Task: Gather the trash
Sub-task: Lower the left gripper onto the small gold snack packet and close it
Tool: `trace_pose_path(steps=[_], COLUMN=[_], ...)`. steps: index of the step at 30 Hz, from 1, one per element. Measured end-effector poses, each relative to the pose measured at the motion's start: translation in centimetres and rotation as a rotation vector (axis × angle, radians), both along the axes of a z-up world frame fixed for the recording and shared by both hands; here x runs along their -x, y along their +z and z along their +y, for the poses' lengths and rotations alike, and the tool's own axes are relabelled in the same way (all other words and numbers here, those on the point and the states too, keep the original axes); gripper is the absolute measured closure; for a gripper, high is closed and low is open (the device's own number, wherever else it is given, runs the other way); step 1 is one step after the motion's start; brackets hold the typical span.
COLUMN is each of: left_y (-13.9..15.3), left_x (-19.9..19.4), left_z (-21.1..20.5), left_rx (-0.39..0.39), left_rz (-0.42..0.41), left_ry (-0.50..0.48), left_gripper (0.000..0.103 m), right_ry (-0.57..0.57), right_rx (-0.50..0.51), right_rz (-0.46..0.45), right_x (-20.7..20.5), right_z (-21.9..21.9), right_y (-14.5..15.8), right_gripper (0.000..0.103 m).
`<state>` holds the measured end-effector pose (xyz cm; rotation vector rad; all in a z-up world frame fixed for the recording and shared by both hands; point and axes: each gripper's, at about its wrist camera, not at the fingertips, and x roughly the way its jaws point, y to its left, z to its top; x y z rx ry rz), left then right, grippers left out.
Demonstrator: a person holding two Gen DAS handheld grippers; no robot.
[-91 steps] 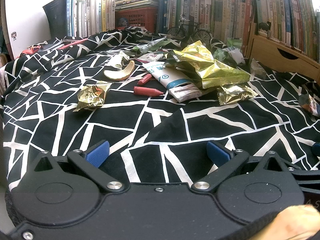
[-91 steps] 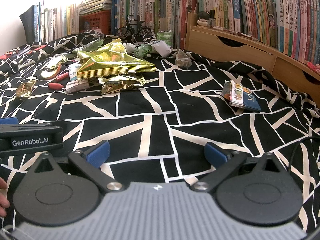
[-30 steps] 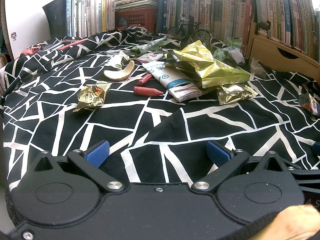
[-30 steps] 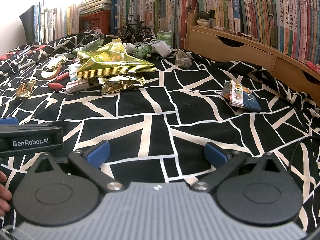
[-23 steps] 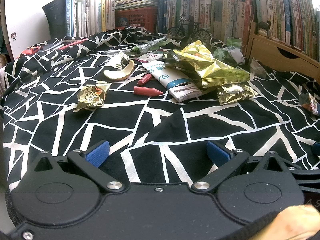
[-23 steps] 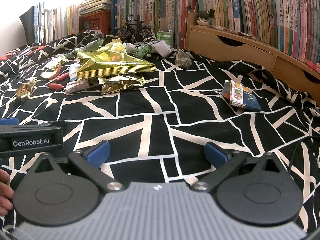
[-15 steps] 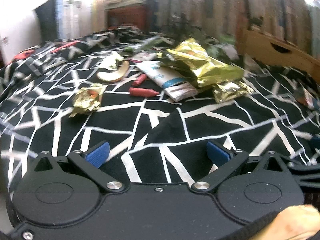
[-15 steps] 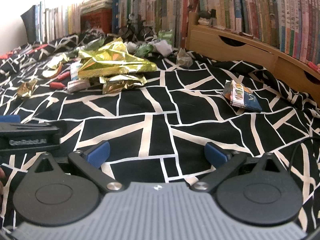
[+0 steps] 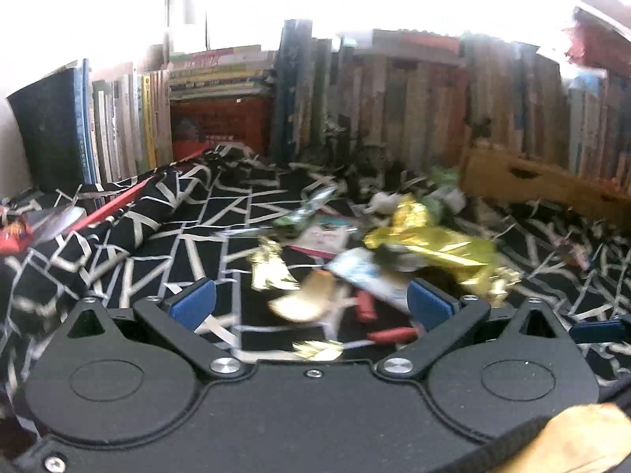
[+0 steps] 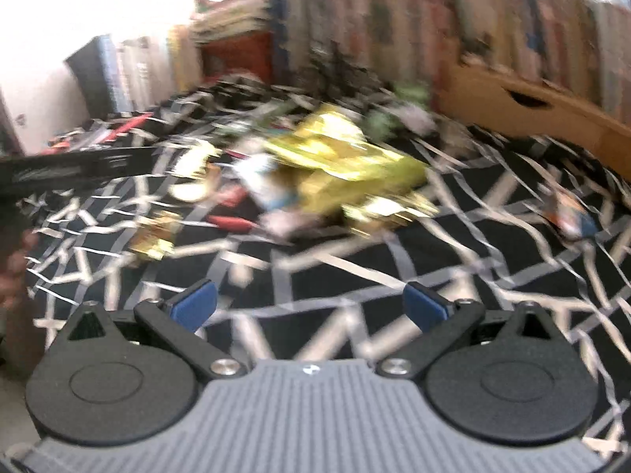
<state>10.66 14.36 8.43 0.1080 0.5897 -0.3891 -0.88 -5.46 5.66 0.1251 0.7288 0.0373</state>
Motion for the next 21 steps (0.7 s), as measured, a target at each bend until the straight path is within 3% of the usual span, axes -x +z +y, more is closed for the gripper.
trace_pose_path(steps=[5,8,9,11,13,21], left_y=[-1.0,-2.1,-2.6,-3.5,-4.3,-7.0], left_x=[-6.8,-9.6,-10.5,-12.0,-12.6,-14.9], left_z=[1.8,1.7,1.3,0.9,0.4,0.4], left_rx=[-0.021,-0.041,-0.05,-0.056,-0.074,-0.044], left_rz=[0.074,0.066,0.077,0.098,0.087,0.217], left_ry=[0.023,0.016,0.001,-0.022,-0.018,-0.023], left_gripper=[0.001,0.007,0.009,0.027,0.037,0.045], right_ry=[0.125,0.171,0.172,0.158,0.124,0.096], right_rx=[0.089,0.097,0.094,0.098,0.116,0.172], right_rz=[-0.049,-0.052,-0.045,-0.036,-0.035,-0.005], right_x=[-3.0,-4.9,-5.7,-6.7,-7.7,-9.0], right_z=[6.9,10.0,11.0,12.3,13.1,14.5], right_y=[0.5,0.0,-0.4,-1.0,-1.6,-2.9], right_gripper=[0.0,0.007,0.008,0.01,0.01,0.022])
